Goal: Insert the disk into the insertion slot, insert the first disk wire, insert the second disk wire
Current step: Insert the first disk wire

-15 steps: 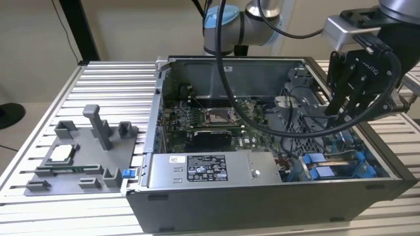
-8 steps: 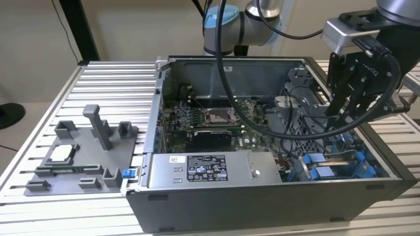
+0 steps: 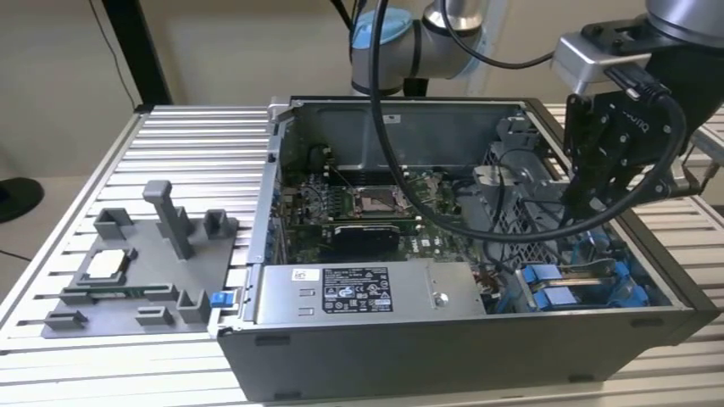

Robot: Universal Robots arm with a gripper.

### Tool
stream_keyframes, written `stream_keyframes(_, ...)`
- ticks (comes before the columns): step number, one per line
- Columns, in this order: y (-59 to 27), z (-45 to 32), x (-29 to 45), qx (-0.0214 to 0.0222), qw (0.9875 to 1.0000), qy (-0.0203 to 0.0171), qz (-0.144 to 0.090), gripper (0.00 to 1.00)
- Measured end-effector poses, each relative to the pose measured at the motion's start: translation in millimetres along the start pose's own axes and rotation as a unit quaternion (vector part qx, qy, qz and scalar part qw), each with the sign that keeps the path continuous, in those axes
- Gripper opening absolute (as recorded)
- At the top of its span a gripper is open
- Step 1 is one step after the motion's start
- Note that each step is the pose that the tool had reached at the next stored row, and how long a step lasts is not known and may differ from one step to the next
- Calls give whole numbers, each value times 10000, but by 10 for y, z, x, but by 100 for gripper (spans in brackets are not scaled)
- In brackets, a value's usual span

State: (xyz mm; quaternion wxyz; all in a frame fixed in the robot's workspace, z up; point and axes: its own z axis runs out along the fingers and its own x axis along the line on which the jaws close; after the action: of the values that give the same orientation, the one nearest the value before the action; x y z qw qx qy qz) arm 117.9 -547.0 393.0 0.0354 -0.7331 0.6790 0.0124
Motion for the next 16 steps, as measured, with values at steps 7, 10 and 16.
stream_keyframes(7, 1, 12, 1, 5, 10000, -1, 1, 100)
stream_keyframes(10, 1, 13, 1, 5, 10000, -1, 1, 0)
stream_keyframes(16, 1, 15, 2, 5, 10000, -1, 1, 0)
